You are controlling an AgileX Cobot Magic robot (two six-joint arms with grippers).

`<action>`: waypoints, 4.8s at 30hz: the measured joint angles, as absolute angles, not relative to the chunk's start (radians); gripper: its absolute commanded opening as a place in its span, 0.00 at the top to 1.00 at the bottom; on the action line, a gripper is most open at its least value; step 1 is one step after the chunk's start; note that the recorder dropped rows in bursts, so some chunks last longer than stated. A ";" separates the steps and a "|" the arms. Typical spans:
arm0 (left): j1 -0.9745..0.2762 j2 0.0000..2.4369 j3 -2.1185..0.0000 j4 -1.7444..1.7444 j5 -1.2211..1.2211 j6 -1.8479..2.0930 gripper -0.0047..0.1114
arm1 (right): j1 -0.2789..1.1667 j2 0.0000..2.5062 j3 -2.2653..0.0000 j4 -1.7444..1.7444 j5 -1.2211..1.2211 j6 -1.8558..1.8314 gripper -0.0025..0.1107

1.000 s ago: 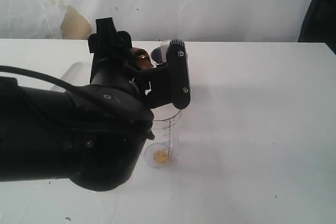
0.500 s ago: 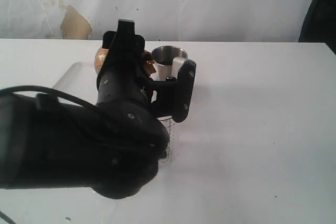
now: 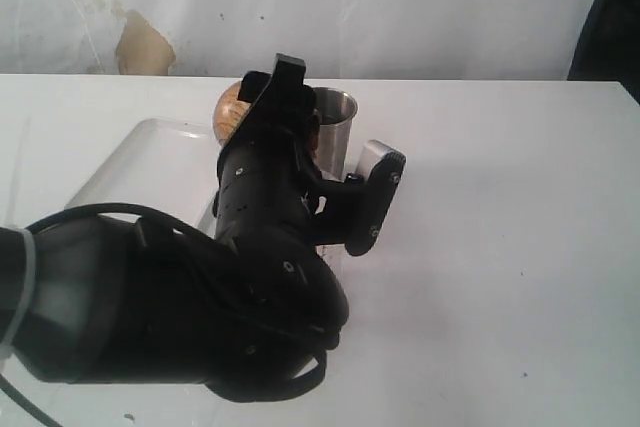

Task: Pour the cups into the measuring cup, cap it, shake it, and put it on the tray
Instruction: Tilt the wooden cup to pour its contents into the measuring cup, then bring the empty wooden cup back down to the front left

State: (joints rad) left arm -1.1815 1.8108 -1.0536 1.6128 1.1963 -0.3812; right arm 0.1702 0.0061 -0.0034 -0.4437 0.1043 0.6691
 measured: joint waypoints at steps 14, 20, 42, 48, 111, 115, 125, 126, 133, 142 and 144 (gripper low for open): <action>-1.181 1.811 -1.054 1.663 1.196 -0.271 0.96 | 0.170 0.006 -0.003 -0.444 0.104 0.669 0.98; -1.178 1.811 -1.054 1.672 1.196 -0.253 0.96 | 0.170 0.006 -0.003 -0.444 0.104 0.669 0.98; -1.178 1.811 -1.002 1.718 1.196 -0.051 0.96 | 0.176 0.006 -0.003 -0.444 0.104 0.669 0.98; -1.178 1.811 -0.943 1.720 1.198 -0.087 0.96 | 0.176 0.006 -0.003 -0.444 0.104 0.669 0.98; -0.191 1.524 -0.364 0.941 -0.548 -0.619 0.96 | 0.176 0.006 -0.003 -0.444 0.104 0.669 0.98; -0.191 1.585 -0.364 0.807 -0.553 -0.494 0.96 | 0.176 0.006 -0.003 -0.444 0.104 0.669 0.98; -0.191 1.652 -0.364 0.548 -0.549 -0.335 0.96 | 0.176 0.006 -0.003 -0.444 0.104 0.669 0.98; -0.191 1.655 -0.364 0.540 -0.546 -0.329 0.94 | 0.176 0.006 -0.003 -0.444 0.104 0.669 0.98; -0.191 1.659 -0.362 0.499 -0.528 -0.292 0.52 | 0.176 0.006 -0.003 -0.444 0.104 0.669 0.98; -0.191 1.665 -0.362 0.457 -0.497 -0.288 0.19 | 0.176 0.006 -0.003 -0.444 0.104 0.669 0.98; -0.191 1.665 -0.362 0.453 -0.491 -0.288 0.15 | 0.176 0.006 -0.003 -0.444 0.104 0.669 0.98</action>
